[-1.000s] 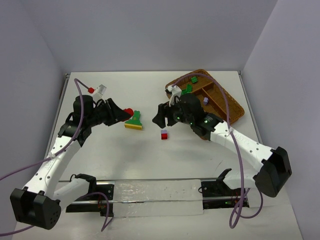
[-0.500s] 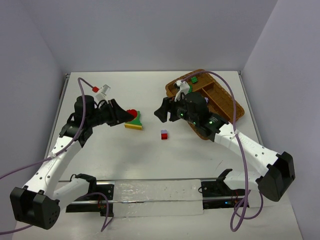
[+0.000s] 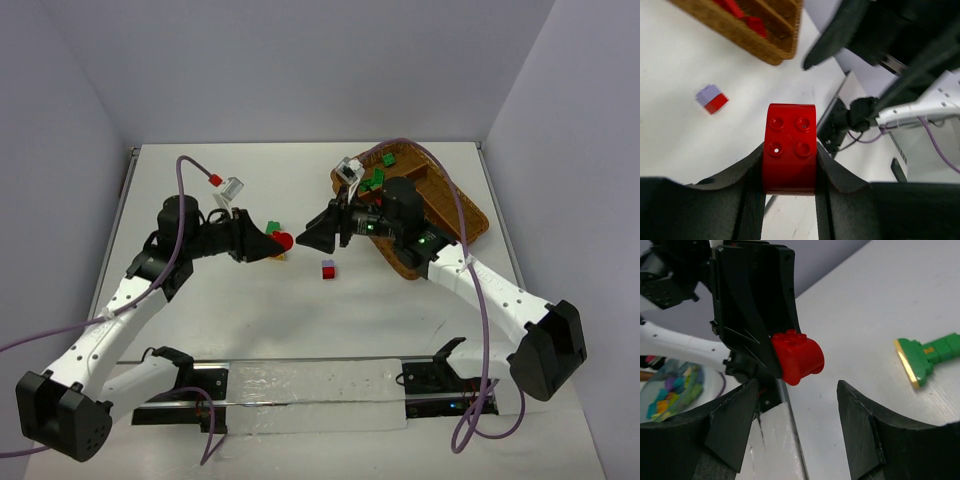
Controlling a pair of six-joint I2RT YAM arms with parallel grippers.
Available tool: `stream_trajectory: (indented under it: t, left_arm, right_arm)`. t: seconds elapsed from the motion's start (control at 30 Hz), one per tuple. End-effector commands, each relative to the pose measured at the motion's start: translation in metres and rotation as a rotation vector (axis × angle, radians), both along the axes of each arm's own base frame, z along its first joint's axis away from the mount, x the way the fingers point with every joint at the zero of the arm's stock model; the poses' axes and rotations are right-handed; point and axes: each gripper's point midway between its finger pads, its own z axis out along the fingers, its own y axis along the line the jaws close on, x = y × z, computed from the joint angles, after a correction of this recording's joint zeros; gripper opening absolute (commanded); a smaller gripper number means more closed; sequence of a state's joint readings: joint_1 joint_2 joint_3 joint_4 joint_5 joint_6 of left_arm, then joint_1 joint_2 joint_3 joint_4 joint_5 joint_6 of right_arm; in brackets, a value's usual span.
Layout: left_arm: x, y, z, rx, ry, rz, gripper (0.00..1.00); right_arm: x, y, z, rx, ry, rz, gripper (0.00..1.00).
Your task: Sort the legos into containers by color
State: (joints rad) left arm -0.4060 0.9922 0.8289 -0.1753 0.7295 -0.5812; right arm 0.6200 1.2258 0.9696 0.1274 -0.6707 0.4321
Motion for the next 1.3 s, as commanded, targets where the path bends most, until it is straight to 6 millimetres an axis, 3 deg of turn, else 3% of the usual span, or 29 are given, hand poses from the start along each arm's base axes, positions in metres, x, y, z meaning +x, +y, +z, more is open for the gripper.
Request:
stream_trajectory:
  t: [0.0, 0.17, 0.37, 0.53, 0.93, 1.07, 1.1, 1.17, 1.27]
  left_arm:
    - [-0.028, -0.006, 0.039, -0.089, -0.194, -0.174, 0.0]
    - [-0.035, -0.007, 0.04, -0.091, -0.194, -0.211, 0.0]
    - [-0.035, -0.007, 0.039, -0.088, -0.183, -0.214, 0.0]
    - [-0.035, -0.007, 0.041, -0.088, -0.184, -0.214, 0.0]
    - [-0.032, -0.008, 0.034, -0.08, -0.162, -0.201, 0.0]
    - [-0.03, -0.008, 0.032, -0.073, -0.158, -0.189, 0.0]
    - [-0.029, -0.008, 0.031, -0.07, -0.156, -0.183, 0.0]
    - [-0.026, -0.008, 0.029, -0.062, -0.149, -0.169, 0.06]
    - [-0.021, -0.008, 0.023, -0.039, -0.122, -0.152, 0.61]
  right_arm:
    - [-0.03, 0.002, 0.02, 0.11, -0.044, 0.25, 0.72]
    - [-0.028, 0.008, 0.013, 0.104, -0.006, 0.276, 0.72]
    - [-0.033, 0.018, 0.019, 0.12, -0.008, 0.335, 0.72]
    - [-0.039, 0.024, 0.021, 0.14, 0.012, 0.383, 0.63]
    - [-0.048, 0.028, 0.029, 0.209, 0.043, 0.444, 0.3]
    - [-0.051, 0.027, 0.028, 0.21, 0.042, 0.446, 0.02]
    - [-0.049, 0.027, 0.028, 0.213, 0.038, 0.43, 0.0]
    - [-0.046, 0.026, 0.025, 0.209, 0.041, 0.409, 0.0]
    - [-0.029, 0.026, 0.013, 0.167, 0.066, 0.3, 0.0]
